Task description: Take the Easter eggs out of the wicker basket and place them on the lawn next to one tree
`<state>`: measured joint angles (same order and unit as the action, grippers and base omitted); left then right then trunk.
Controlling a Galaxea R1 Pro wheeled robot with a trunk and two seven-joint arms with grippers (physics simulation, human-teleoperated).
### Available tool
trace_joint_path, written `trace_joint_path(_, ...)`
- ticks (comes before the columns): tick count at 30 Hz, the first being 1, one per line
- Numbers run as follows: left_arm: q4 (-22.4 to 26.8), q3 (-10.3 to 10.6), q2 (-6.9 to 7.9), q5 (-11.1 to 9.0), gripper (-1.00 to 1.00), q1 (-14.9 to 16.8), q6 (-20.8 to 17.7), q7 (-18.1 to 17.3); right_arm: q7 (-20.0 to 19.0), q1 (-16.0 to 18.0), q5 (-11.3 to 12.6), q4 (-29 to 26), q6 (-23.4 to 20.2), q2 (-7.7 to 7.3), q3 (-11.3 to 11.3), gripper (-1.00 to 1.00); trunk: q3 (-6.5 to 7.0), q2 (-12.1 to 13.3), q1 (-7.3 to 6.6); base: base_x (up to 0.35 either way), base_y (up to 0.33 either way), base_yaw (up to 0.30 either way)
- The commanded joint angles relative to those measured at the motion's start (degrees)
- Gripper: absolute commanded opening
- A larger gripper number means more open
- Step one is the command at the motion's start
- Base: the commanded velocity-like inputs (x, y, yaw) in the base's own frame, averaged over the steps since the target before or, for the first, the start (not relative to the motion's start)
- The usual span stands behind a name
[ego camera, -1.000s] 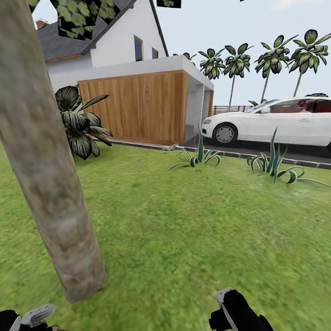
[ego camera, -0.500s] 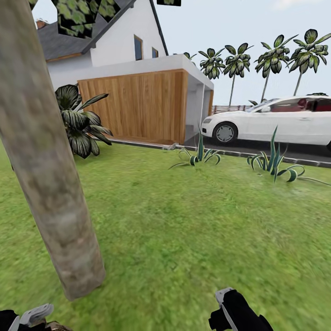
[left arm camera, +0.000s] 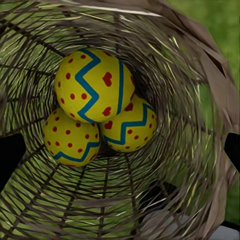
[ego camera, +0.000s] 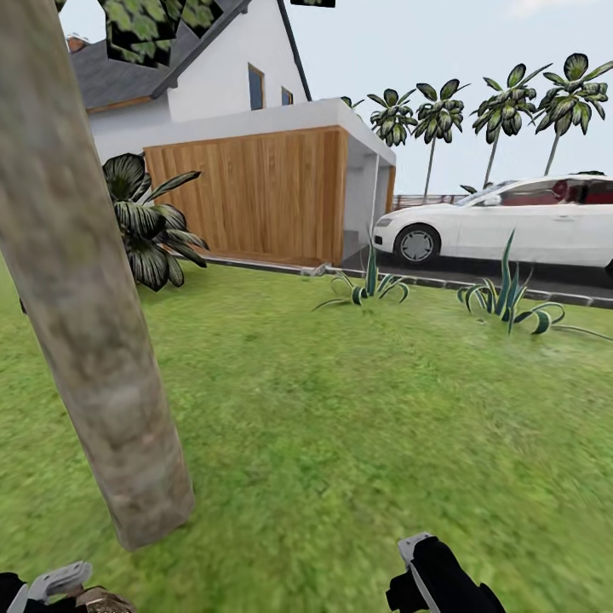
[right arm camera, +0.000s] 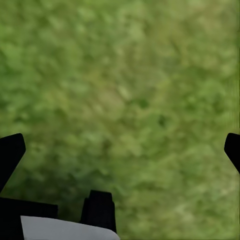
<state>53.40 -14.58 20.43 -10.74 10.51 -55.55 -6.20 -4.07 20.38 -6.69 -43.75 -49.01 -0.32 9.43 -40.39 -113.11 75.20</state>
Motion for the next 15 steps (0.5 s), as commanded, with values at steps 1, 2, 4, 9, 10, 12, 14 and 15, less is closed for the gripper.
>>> trace_joint_path(1, 0.0, -0.1, 0.03, 0.0, 1.0, 0.0, -0.3, -0.3, -0.4, 0.0, -0.6, -0.1, -0.2, -0.03, 0.1, 1.0, -0.25, -0.4, 0.22, 0.0, 0.0, 0.0)
trace_joint_path(2, 0.1, -0.1, 0.08, 0.0, 1.0, 0.0, -0.3, -0.3, -0.4, 0.0, -0.6, -0.1, -0.3, -0.05, 0.1, 1.0, -0.42, -0.8, 0.44, 0.0, 0.0, 0.0)
trace_joint_path(4, 0.1, -0.1, 0.26, 0.0, 1.0, 0.0, -0.3, -0.4, -0.5, 0.1, -0.6, -0.1, -0.3, -0.04, 0.1, 1.0, -0.78, -1.6, 0.88, 0.0, 0.0, 0.0)
trace_joint_path(9, 0.1, -0.2, 1.34, -0.1, 1.0, 0.0, -0.3, -0.6, -0.5, 0.1, -0.6, -0.1, -0.3, -0.03, 0.1, 1.0, -1.68, -3.7, 1.98, 0.0, 0.0, 0.0)
trace_joint_path(10, 0.0, -0.2, 1.41, -0.2, 1.0, 0.0, -0.3, -0.6, -0.5, 0.1, -0.6, -0.1, -0.3, -0.03, 0.1, 1.0, -1.86, -4.1, 2.2, 0.0, 0.0, 0.0)
trace_joint_path(12, 0.0, -0.2, 1.59, -0.3, 1.0, 0.0, -0.3, -0.7, -0.5, 0.1, -0.6, -0.1, -0.3, -0.03, 0.1, 1.0, -2.22, -4.9, 2.64, 0.0, 0.0, 0.0)
trace_joint_path(14, -0.1, -0.2, 1.69, -0.3, 1.0, 0.0, -0.3, -0.7, -0.5, 0.0, -0.6, -0.1, -0.3, -0.03, 0.1, 1.0, -2.58, -5.7, 3.07, 0.0, 0.0, 0.0)
trace_joint_path(15, -0.1, -0.2, 1.7, -0.3, 1.0, 0.0, -0.3, -0.7, -0.5, 0.1, -0.6, 0.0, -0.3, -0.03, 0.2, 1.0, -2.76, -6.1, 3.29, 0.0, 0.0, 0.0)
